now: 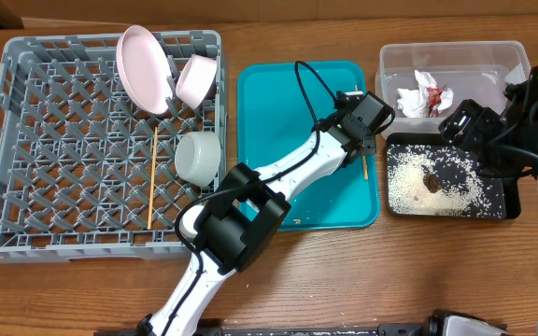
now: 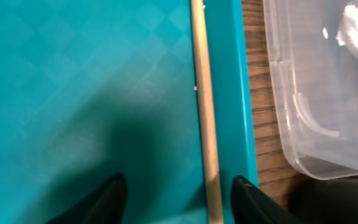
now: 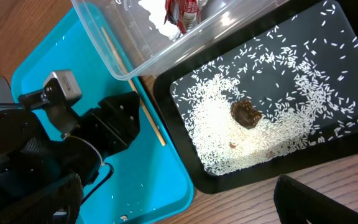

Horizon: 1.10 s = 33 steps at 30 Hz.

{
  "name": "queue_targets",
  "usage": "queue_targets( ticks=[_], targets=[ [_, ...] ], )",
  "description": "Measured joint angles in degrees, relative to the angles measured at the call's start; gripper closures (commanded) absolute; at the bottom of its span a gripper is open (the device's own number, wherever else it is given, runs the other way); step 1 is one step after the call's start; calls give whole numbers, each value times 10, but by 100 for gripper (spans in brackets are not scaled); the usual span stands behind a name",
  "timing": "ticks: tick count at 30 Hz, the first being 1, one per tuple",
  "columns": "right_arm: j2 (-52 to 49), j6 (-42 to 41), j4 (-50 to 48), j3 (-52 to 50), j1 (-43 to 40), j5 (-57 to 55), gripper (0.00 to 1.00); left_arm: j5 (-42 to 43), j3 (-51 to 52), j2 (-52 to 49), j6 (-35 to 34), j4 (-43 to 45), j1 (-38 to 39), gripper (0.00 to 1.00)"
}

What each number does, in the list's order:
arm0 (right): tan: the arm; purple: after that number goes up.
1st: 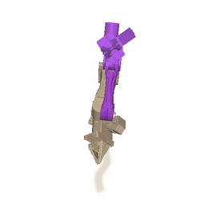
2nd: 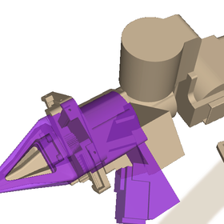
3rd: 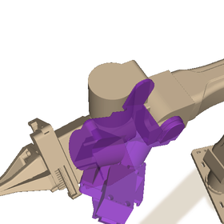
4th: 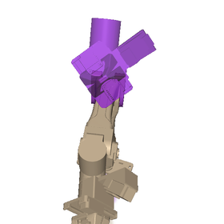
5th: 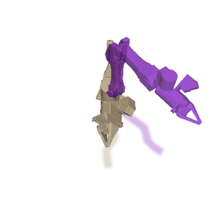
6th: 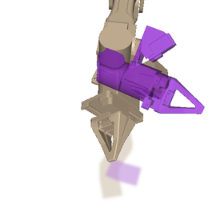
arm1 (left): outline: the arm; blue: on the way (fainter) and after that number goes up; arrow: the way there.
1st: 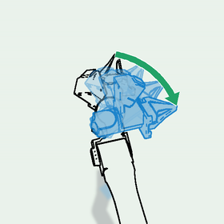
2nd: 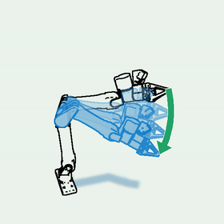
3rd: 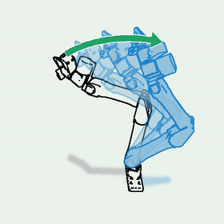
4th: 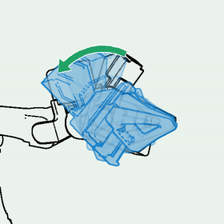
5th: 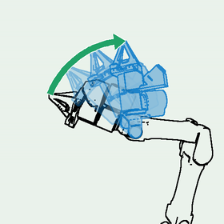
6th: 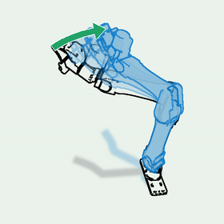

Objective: Sort waste into correct bins and load items into the dishwasher
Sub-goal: 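Align the left gripper over the second chopstick on the tray and grasp it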

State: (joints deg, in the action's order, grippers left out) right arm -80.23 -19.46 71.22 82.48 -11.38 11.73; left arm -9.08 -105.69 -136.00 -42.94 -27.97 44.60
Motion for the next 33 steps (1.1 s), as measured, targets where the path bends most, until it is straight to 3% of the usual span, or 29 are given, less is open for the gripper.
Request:
queue_targets(
  ticks=[8, 33],
  targets=[
    [0, 0, 0, 0, 0, 0, 0, -16, -4, 0, 39, -29, 1, 52],
    [0, 0, 0, 0, 0, 0, 0, -99, -16, -11, 104, -51, 31, 36]
  ],
)
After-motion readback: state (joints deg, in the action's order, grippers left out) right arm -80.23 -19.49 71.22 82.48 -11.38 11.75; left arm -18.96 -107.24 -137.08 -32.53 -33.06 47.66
